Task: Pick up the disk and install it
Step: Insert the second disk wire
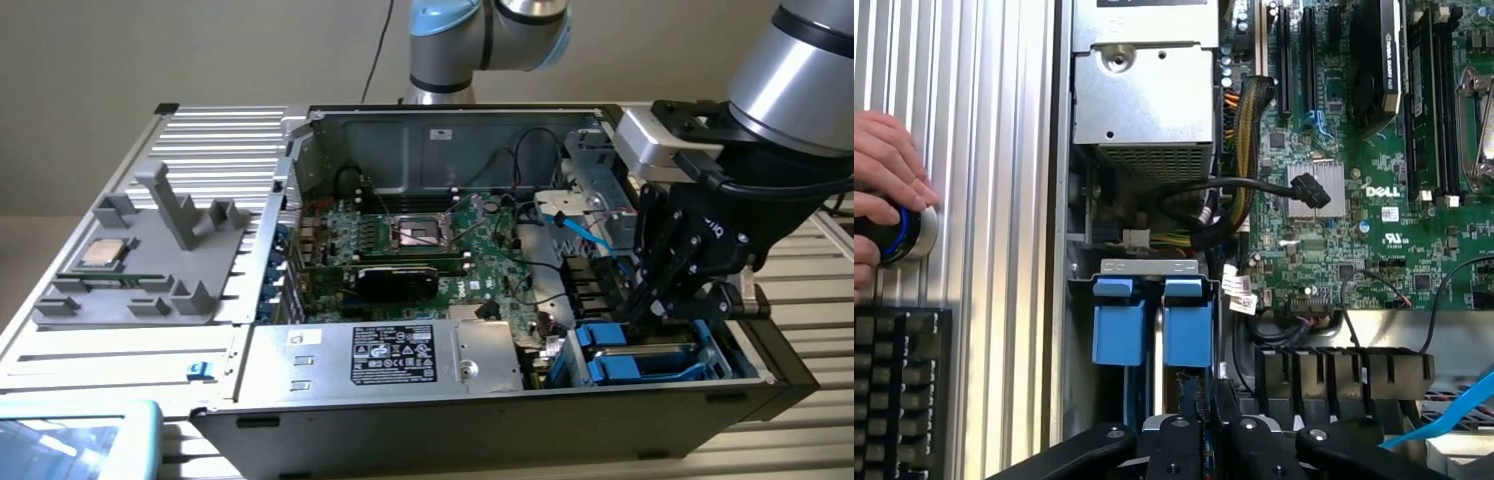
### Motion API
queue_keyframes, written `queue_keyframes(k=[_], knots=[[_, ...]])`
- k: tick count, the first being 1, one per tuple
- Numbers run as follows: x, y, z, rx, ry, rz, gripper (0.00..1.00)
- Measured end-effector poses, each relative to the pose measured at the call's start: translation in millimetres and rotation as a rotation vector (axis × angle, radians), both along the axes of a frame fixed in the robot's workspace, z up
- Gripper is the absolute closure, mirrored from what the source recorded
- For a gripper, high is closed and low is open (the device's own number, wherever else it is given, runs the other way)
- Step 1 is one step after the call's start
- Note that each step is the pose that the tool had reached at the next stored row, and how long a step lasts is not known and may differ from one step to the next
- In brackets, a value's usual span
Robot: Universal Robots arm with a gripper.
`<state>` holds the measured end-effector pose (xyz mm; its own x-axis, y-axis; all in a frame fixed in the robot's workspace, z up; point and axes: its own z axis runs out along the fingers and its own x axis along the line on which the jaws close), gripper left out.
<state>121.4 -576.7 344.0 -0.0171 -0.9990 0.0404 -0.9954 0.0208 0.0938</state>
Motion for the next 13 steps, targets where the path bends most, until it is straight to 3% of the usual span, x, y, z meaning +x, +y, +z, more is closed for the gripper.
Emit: queue_keyframes(k=[5, 13], knots=[[0.0, 0.0, -1.5, 0.0000, -0.0006, 0.000, 0.84], [0.0, -0.2, -2.4, 0.0005, -0.0069, 0.000, 0.84]])
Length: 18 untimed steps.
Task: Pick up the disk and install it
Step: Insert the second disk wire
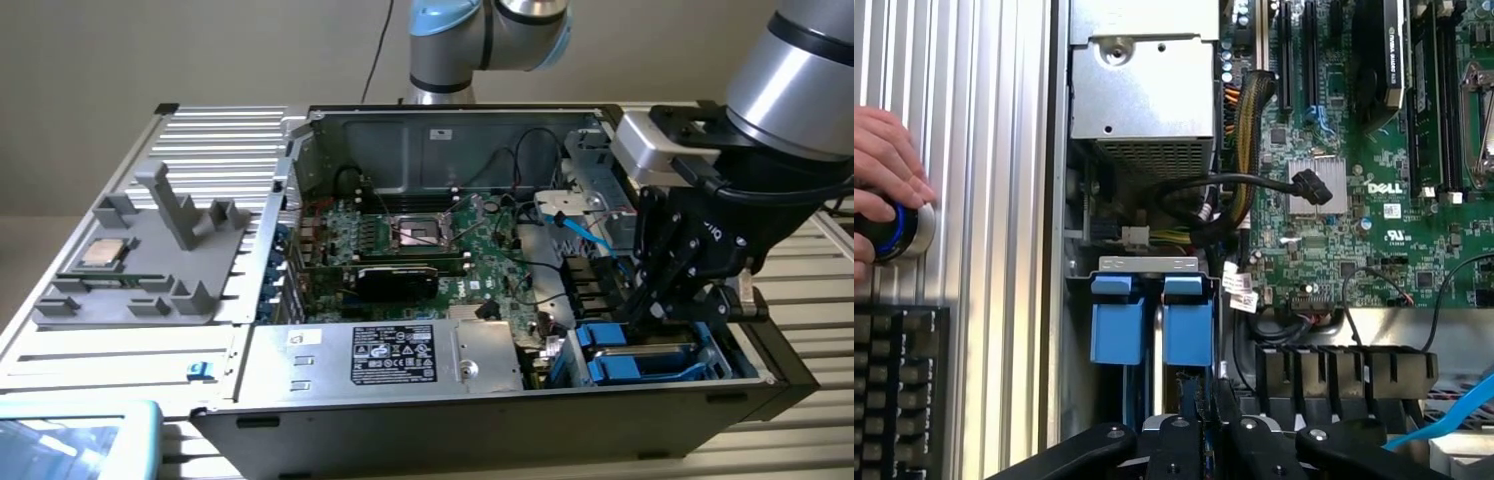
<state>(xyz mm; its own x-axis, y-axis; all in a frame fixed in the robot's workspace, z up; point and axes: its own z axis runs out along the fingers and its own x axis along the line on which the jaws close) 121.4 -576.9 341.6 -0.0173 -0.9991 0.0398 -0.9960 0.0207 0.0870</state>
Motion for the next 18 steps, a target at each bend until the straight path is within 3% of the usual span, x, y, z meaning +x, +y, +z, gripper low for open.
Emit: queue_keyframes(k=[18], knots=[[-1.0, -1.1, -4.0, 0.0050, -0.0069, 0.000, 0.84]])
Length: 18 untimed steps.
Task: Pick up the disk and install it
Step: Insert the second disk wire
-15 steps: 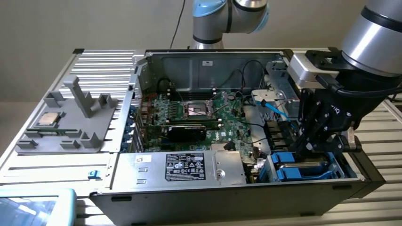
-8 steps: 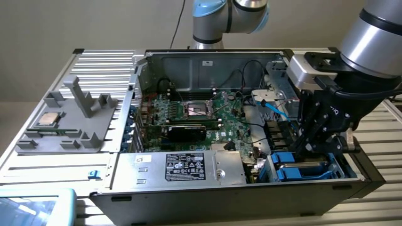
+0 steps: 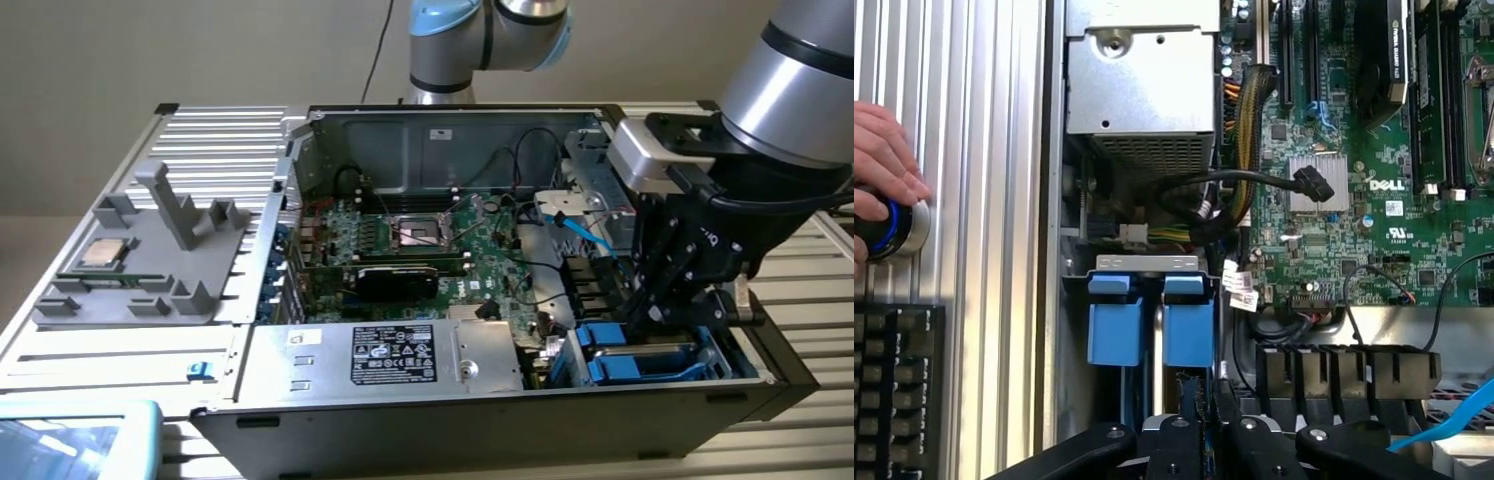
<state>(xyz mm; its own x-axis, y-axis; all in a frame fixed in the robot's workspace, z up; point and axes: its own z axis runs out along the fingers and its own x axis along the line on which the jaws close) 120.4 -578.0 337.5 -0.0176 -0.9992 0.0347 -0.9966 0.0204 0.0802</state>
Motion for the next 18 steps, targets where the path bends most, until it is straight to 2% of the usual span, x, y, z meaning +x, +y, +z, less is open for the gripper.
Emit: queue_keyframes(k=[6, 15, 18], knots=[[0.4, -2.8, -0.2, 0.0042, -0.0001, 0.000, 0.84], [1.0, -3.6, -2.2, 0.0160, -0.0001, 0.000, 0.84], [1.0, -3.8, -2.2, 0.0175, -0.0001, 0.000, 0.84]])
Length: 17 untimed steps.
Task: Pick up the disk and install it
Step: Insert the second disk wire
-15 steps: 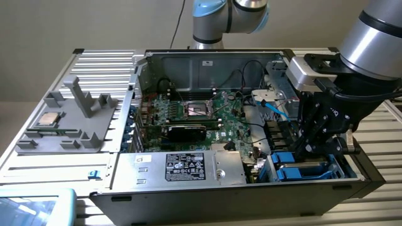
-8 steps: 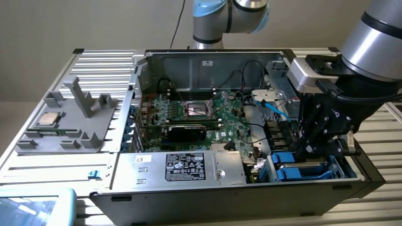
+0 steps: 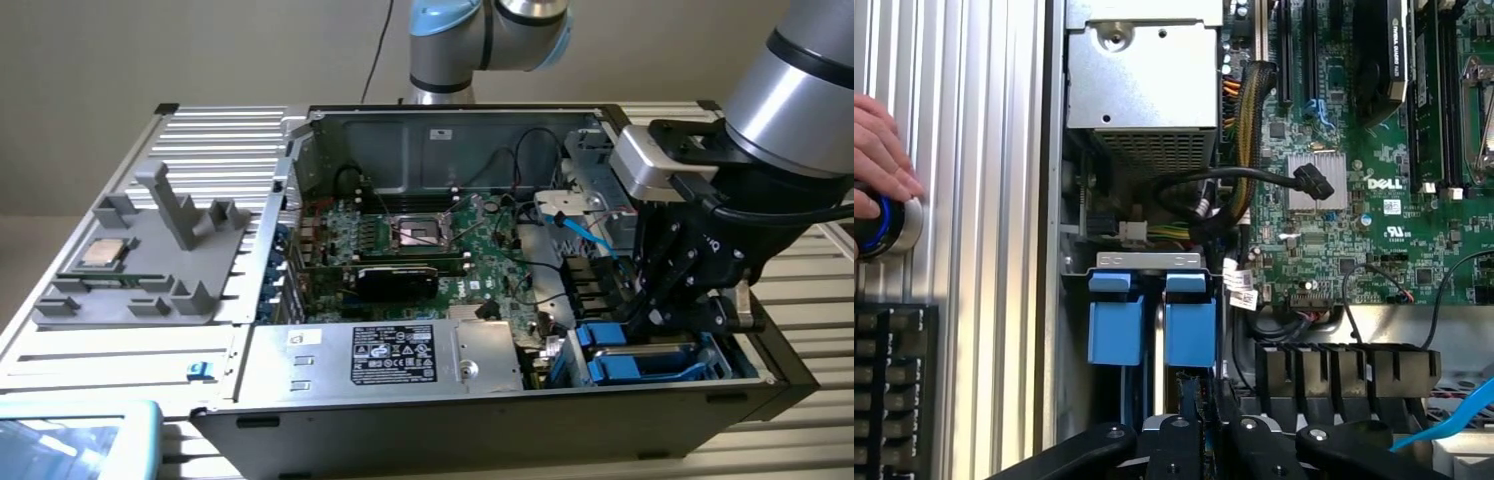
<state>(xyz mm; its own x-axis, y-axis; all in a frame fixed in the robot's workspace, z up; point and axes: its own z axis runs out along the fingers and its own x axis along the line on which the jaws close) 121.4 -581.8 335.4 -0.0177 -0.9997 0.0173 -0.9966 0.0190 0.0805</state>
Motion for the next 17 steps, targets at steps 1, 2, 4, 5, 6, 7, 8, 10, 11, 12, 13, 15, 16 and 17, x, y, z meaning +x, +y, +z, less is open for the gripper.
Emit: queue_keyframes(k=[1, 2, 4, 5, 6, 7, 8, 10, 11, 12, 13, 15, 16, 17], knots=[[0.0, 0.0, 0.0, 0.0001, 0.0000, 0.000, 0.84], [0.0, -0.1, -0.1, 0.0002, 0.0000, 0.000, 0.84], [0.0, -0.1, -0.1, 0.0003, 0.0000, 0.000, 0.83], [0.0, -0.1, 0.2, 0.0003, 0.0000, 0.000, 0.83], [0.0, -0.2, 0.8, 0.0003, 0.0001, 0.000, 0.76], [0.0, -0.1, 2.0, 0.0002, 0.0000, 0.000, 0.76], [0.0, -0.1, 3.9, 0.0000, -0.0001, 0.000, 0.76], [0.2, -0.1, 9.9, 0.0001, -0.0001, 0.000, 0.76], [0.7, 0.0, 14.1, 0.0002, -0.0001, 0.000, 0.76], [1.8, 0.0, 18.8, 0.0001, -0.0002, 0.000, 0.76], [3.1, -0.1, 23.4, 0.0000, -0.0002, 0.000, 0.76], [5.8, 0.0, 31.0, -0.0002, -0.0001, 0.000, 0.76], [7.1, 0.1, 34.3, -0.0003, -0.0001, 0.000, 0.76], [8.4, 0.3, 37.2, -0.0007, -0.0001, 0.000, 0.76]])
